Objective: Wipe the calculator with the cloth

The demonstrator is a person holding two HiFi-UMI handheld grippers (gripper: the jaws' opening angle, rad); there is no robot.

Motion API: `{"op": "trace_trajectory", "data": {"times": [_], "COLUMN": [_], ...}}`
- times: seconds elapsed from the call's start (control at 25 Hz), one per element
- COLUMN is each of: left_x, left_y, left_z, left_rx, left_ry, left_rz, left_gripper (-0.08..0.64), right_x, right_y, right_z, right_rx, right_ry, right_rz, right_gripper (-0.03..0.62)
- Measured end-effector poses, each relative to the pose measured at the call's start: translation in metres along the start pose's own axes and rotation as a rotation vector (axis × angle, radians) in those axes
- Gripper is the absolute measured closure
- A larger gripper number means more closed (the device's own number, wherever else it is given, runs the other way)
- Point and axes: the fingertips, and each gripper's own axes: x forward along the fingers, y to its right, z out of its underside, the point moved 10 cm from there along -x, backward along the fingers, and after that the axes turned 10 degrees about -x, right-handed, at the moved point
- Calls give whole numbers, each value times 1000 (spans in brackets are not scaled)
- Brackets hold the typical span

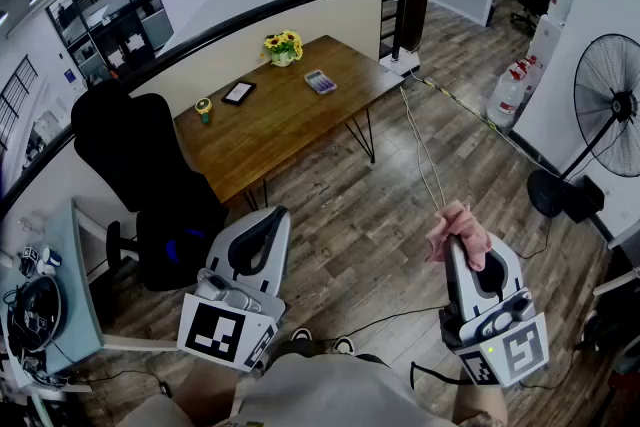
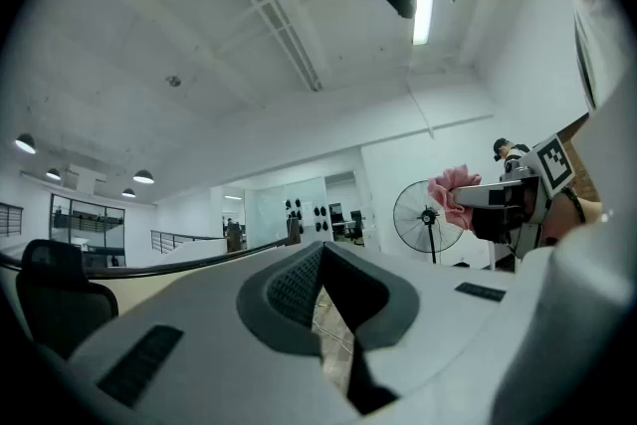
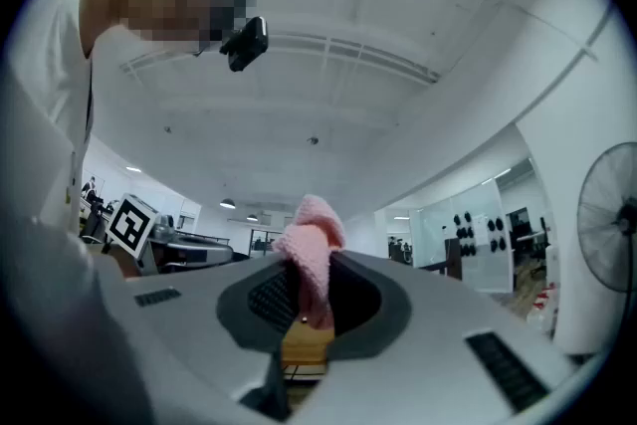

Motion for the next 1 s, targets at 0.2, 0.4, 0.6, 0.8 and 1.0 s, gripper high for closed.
{"op": "trace_trajectory", "data": {"times": [0.2,0.4,0.6,0.8,1.0], "left_x": [7,13,20,35,60], "left_y": [2,7,5,-3,-18], "left_z": [8,13,15,18,30], "left_rx": [-13,-7,-9,63,64], "left_ry": [-9,-23,-9,53,43], "left_rz": [-10,-14,-54,-150,-145], "left_gripper": [557,557,557,145,109], "right_x": [-1,-1,5,15,37], "right_y": [7,13,22,29,38], "right_z": [5,14,21,30,45], "right_rx": [-4,7,30,37,39], "right_ry": [6,-17,-23,-29,-40], "right_rz": [-7,-19,-25,-22,-23], "right_gripper": [543,541,541,541,541]}}
